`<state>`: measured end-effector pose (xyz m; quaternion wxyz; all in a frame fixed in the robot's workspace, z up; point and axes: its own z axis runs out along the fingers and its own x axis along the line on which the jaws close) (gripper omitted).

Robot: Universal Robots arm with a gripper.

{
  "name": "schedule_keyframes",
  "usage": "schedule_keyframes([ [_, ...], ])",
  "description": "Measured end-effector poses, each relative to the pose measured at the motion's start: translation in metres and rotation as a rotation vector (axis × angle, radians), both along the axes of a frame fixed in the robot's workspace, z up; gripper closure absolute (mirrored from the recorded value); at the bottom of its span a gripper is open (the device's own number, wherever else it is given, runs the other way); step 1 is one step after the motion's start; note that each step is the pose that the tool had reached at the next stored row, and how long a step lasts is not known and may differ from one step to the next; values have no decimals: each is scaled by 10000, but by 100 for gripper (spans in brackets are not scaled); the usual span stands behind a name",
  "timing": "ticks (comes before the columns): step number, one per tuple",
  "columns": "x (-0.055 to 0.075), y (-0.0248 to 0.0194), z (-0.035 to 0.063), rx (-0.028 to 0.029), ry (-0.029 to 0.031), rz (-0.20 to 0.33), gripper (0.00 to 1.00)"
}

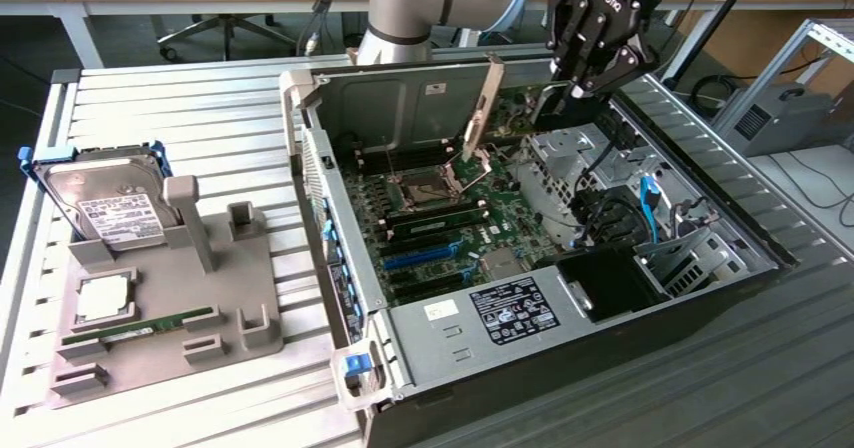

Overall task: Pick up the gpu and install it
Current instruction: 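Insert the gpu into the slot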

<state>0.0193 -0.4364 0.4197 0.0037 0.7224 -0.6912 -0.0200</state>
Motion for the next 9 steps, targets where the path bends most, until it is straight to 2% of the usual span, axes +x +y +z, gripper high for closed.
schedule_keyframes([
  [9, -42, 15, -1, 0, 0, 22, 73],
])
